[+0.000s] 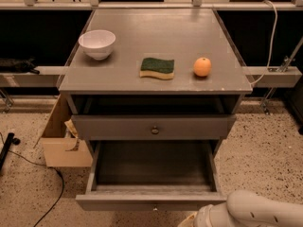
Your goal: Close middle drawer
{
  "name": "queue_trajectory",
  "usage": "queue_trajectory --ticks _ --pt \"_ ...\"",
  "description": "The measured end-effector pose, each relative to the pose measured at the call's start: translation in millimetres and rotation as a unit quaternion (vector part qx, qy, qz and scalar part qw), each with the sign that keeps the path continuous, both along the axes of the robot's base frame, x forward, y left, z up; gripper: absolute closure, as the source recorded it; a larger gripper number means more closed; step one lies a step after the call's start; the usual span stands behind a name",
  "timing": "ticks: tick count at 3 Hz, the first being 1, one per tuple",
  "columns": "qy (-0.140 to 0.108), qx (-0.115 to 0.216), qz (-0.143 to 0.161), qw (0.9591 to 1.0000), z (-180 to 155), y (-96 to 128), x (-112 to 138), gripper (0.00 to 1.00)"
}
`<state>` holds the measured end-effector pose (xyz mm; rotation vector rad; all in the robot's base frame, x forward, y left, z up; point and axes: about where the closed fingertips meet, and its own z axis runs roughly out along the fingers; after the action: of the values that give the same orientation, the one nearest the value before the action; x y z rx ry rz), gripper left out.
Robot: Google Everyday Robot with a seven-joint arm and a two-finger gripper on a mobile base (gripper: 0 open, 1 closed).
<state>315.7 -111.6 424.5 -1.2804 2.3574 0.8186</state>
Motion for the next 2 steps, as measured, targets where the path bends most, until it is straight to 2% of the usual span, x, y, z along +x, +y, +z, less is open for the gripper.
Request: queue_trajectory --ticks 1,2 --pt "-0.001 -0.004 -0.001 1.0 -8.0 10.0 14.6 1.0" --pt "-0.001 -0.004 -0.001 1.0 -8.1 10.1 14.5 1.0"
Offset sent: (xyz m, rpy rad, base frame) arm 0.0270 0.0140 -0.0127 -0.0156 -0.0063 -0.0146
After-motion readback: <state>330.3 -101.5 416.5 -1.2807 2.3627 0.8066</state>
